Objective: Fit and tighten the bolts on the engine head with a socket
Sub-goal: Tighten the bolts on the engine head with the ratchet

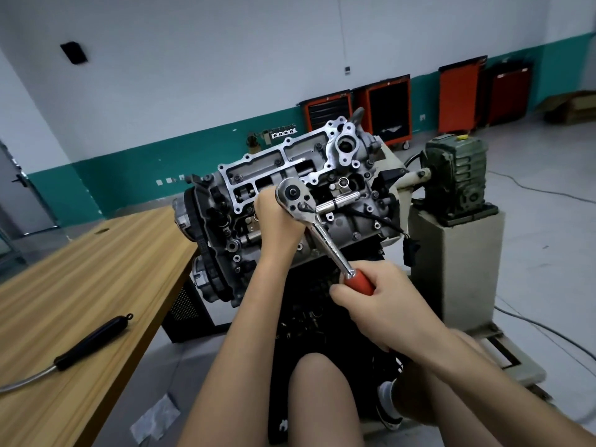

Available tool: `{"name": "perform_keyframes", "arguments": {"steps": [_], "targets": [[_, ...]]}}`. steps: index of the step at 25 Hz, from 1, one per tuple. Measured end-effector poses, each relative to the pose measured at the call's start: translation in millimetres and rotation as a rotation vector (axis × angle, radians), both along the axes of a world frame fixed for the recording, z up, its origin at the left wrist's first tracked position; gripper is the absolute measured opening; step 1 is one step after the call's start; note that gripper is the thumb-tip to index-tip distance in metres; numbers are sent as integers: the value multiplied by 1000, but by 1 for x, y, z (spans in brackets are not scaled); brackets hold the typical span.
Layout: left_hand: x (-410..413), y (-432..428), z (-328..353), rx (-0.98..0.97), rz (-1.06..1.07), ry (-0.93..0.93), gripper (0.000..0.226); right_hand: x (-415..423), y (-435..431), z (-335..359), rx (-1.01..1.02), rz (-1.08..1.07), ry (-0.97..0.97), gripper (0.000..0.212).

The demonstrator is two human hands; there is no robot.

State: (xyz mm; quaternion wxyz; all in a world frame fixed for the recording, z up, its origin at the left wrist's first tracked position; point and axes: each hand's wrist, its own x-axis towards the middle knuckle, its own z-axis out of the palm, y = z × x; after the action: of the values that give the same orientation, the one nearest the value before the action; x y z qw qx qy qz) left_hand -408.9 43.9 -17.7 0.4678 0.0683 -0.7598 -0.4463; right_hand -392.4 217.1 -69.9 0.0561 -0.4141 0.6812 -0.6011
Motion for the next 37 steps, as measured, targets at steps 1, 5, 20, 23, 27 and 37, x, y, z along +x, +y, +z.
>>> {"name": "perform_keyframes", "arguments": {"steps": [1,5,20,23,27,37], "targets": [[1,8,5,-23,13,34,30,1,8,4,-13,10,-26,30],[-4,37,33,-119,69,126,31,2,36,21,-72,55,-114,29],[-41,81,25,-383,161,105,33,-26,73,8,-109,29,-245,36],[-53,77,12,-386,151,67,39,-37,73,-2,-83,21,-255,35],[-62,51,3,-365,131,-7,59,-53,49,-12,-42,42,-225,33],[-50,18,-7,-348,-93,-137,63,-110,24,-12,295,-45,172,36]]}}
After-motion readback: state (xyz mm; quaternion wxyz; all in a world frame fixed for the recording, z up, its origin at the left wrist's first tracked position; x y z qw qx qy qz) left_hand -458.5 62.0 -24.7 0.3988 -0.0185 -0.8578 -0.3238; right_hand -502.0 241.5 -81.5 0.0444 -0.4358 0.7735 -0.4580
